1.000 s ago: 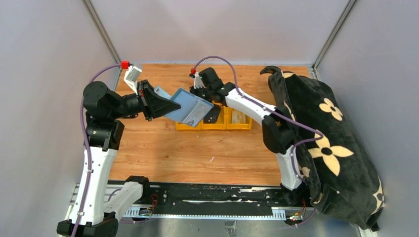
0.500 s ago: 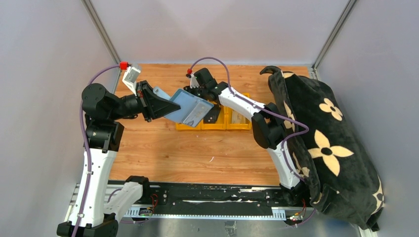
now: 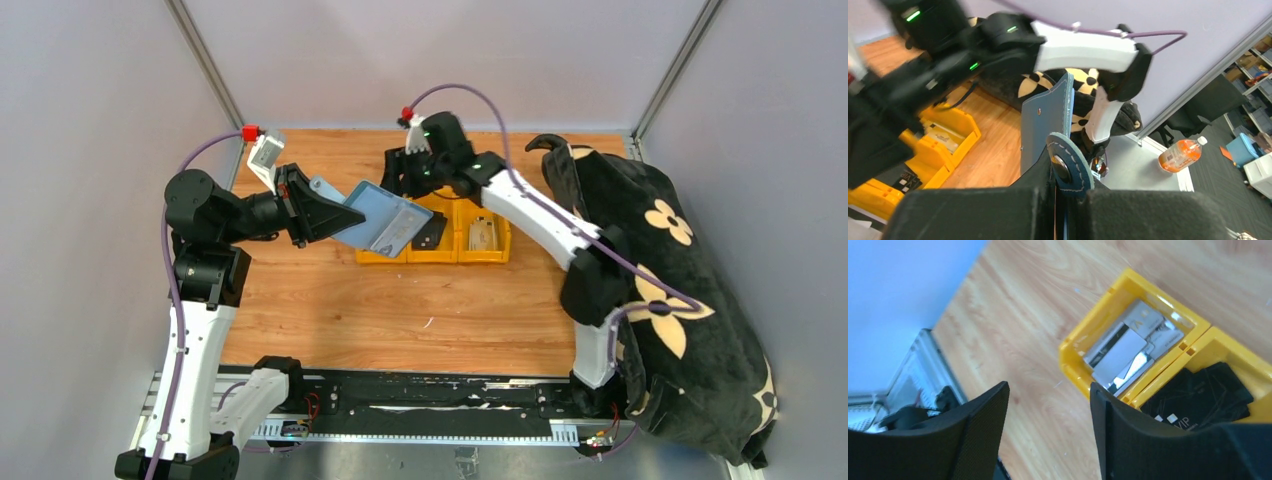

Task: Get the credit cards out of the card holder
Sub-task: Place the credit card in the storage box, then remove the credit card from the card holder.

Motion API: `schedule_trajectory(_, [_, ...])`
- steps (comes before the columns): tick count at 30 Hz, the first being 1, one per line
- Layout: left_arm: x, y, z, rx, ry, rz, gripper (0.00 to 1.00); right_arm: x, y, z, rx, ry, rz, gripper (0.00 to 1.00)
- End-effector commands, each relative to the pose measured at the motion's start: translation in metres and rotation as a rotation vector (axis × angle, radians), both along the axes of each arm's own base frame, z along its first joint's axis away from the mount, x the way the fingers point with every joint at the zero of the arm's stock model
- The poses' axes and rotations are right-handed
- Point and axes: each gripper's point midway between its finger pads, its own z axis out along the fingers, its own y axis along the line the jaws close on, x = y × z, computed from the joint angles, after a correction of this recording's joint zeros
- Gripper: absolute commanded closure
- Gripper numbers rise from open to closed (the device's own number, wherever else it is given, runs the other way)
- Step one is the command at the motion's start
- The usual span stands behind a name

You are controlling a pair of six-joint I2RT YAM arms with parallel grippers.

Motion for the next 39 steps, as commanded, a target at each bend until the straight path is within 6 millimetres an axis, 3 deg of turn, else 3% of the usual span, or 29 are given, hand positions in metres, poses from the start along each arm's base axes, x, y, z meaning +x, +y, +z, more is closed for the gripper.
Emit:
schedule_trajectory(1, [-0.012,0.001,0.010,-0.003,-0.044,-0.027,1.00,-0.031,-0.038,0.116,0.265,-0.165,0.078,0.31])
schedule_trajectory(5, [-0.016,0.000,0.007,-0.002,-0.035,-0.045,1.00,-0.076,-0.077,0.186,0.530,-0.285,0.171,0.23])
schedule_trajectory(9, [-0.021,0.000,0.005,0.002,-0.035,-0.065,1.00,-0.128,-0.090,0.224,0.680,-0.319,0.342,0.21])
schedule_trajectory(12, [-0.021,0.000,0.005,0.003,-0.036,-0.069,1.00,-0.162,-0.091,0.230,0.734,-0.315,0.480,0.21])
schedule_trajectory(16, [-0.016,0.000,0.002,0.010,-0.035,-0.063,1.00,-0.189,-0.089,0.231,0.783,-0.324,0.577,0.21])
schedule_trajectory(20, [-0.009,-0.001,-0.003,0.021,-0.028,-0.056,1.00,-0.214,-0.073,0.233,0.783,-0.325,0.682,0.25])
schedule_trajectory(25, [0.005,0.004,-0.017,0.105,-0.079,0.001,1.00,-0.225,-0.058,0.229,0.745,-0.323,0.718,0.40])
schedule_trajectory(30, [0.026,0.015,-0.024,0.194,-0.166,0.134,1.00,-0.222,-0.050,0.221,0.710,-0.297,0.686,0.67])
schedule_trajectory(34, [0.036,0.023,-0.022,0.227,-0.227,0.216,1.00,-0.213,-0.039,0.210,0.636,-0.280,0.628,0.70])
schedule_trajectory(39, [0.034,0.022,-0.023,0.247,-0.276,0.227,1.00,-0.205,-0.022,0.204,0.572,-0.296,0.596,0.58])
